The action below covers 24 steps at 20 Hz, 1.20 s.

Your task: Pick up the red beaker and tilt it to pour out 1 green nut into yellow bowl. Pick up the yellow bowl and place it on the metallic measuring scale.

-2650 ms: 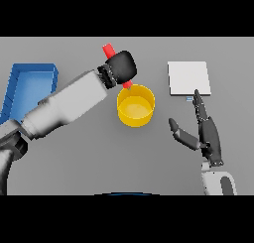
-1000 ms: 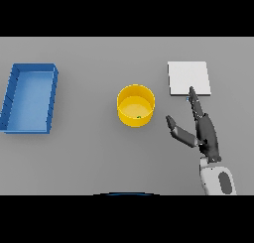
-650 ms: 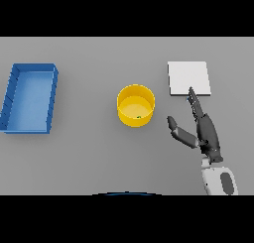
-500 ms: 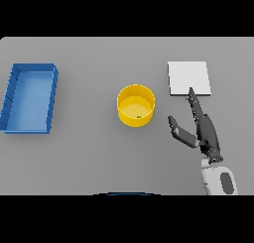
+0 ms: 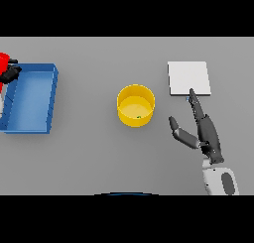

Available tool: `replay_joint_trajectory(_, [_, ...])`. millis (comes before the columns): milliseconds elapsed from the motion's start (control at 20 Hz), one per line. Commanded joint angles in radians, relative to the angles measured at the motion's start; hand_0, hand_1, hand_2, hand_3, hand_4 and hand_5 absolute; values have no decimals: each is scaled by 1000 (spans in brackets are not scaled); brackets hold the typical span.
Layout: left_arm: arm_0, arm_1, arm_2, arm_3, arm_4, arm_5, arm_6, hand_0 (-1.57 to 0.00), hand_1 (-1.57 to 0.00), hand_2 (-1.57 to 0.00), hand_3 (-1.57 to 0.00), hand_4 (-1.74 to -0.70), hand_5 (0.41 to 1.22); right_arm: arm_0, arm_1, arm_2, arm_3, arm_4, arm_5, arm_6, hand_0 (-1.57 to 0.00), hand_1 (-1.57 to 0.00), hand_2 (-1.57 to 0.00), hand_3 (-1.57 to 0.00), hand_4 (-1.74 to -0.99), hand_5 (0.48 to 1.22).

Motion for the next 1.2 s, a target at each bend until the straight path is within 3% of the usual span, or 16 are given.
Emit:
replay_joint_trajectory(0, [11,-2,-5,-36,1,5,39,-1571,-1571,-1571,-1571,-1741,925,-5,3,4,-2,5,-3,-5,1,1,1,1,-1157,671])
replay_joint_trajectory(100, [30,3,-6,-78,16,-23,92,-1571,-1571,-1526,-1525,-1521,818,-3,-1,0,-7,-10,10,0,1,1,1,1,-1155,670])
replay_joint_trajectory(150, [47,11,-17,-114,33,-69,68,-1469,-1344,-1276,-1318,-1369,774,-1,3,2,-1,-10,10,3,1,1,1,1,-1153,670])
replay_joint_trajectory(250, [69,29,-3,-150,99,-160,53,-940,-860,-817,-843,-1126,705,0,4,5,-7,-2,2,-5,1,1,1,1,-1149,670])
replay_joint_trajectory(400, [74,55,-21,-165,116,-240,73,-481,-440,-418,-431,-915,651,-4,4,-1,5,-8,3,-3,1,1,1,1,-1155,670])
replay_joint_trajectory(550, [69,63,-58,-144,73,-256,96,-246,-225,-213,-220,-828,627,4,4,8,-4,15,-10,-12,1,1,1,1,-1156,665])
replay_joint_trajectory(700, [81,65,-72,-158,40,-227,84,-125,-115,-109,-112,-794,627,7,-1,7,-5,27,-18,-17,1,1,1,1,-1157,665])
replay_joint_trajectory(800, [80,61,-69,-163,41,-216,52,-80,-73,-69,-72,-776,631,-12,9,17,0,43,-25,31,1,1,1,1,-1144,644])
replay_joint_trajectory(850, [77,57,-63,-158,42,-204,30,-64,-58,-55,-57,-778,633,-8,-4,27,-12,89,-45,67,1,1,1,1,-1131,631])
replay_joint_trajectory(1000, [88,37,-47,-186,70,-187,-6,-32,-29,-28,-29,-786,652,-56,-64,63,-6,119,27,35,1,1,1,1,-1080,662])
replay_joint_trajectory(1150, [99,26,-41,-213,89,-184,-9,-16,-15,-14,-14,-799,666,-141,-167,120,9,249,81,89,1,1,1,1,-1122,649])
